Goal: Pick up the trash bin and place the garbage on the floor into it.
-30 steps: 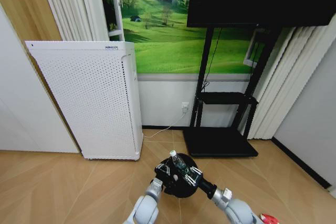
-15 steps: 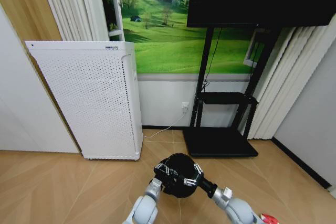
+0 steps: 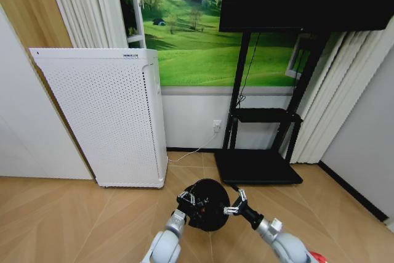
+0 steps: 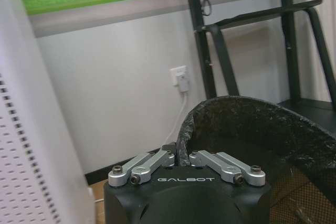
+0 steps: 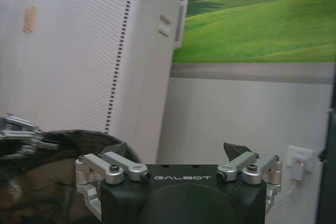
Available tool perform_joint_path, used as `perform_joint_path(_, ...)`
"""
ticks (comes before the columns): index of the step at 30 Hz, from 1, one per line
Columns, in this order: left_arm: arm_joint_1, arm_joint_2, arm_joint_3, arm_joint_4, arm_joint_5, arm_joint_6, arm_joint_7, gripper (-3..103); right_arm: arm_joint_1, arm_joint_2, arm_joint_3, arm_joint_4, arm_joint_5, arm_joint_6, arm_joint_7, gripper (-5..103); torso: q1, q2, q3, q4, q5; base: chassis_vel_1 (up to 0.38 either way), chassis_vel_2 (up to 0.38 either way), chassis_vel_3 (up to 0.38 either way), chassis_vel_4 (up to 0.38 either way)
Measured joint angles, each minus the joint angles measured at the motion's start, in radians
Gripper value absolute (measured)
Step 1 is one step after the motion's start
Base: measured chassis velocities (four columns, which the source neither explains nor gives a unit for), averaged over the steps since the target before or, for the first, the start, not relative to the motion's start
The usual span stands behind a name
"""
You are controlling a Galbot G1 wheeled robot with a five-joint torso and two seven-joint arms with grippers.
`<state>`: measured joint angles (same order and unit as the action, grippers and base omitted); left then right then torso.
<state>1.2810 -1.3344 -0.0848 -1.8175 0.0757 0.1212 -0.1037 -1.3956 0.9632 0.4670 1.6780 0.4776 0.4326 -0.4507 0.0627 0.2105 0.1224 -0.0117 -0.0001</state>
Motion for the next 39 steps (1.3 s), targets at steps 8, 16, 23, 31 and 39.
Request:
perform_joint_path(8, 0.058, 0.032, -0.112, -0.068, -0.037, 0.004, -0.003, 7, 0.000, 0.024, 0.099, -0.071, -0.005, -0.094, 0.167, 100, 0.000, 0.000, 0.000, 0.0000, 0.0000, 0.000, 0.000, 0.000, 0.000)
perform_joint_path(16, 0.079, 0.030, -0.229, -0.123, -0.072, 0.019, -0.007, 7, 0.005, 0.057, 0.147, -0.159, 0.000, -0.215, 0.380, 100, 0.000, 0.000, 0.000, -0.0001, 0.0001, 0.000, 0.000, 0.000, 0.000)
perform_joint_path(23, 0.127, 0.020, -0.291, -0.162, -0.076, 0.019, -0.007, 7, -0.008, 0.069, 0.193, -0.175, -0.003, -0.278, 0.450, 100, 0.000, 0.000, 0.000, 0.0001, 0.0001, 0.000, 0.000, 0.000, 0.000)
perform_joint_path(31, 0.184, -0.006, -0.357, -0.210, -0.077, 0.015, -0.004, 7, -0.044, 0.098, 0.275, -0.130, -0.059, -0.303, 0.490, 100, 0.000, 0.000, 0.000, 0.0001, 0.0001, 0.000, 0.000, 0.000, 0.000)
perform_joint_path(39, 0.190, -0.002, -0.371, -0.219, -0.081, 0.009, -0.003, 7, -0.051, 0.125, 0.281, -0.125, -0.050, -0.286, 0.488, 100, 0.000, 0.000, 0.000, -0.0001, 0.0001, 0.000, 0.000, 0.000, 0.000)
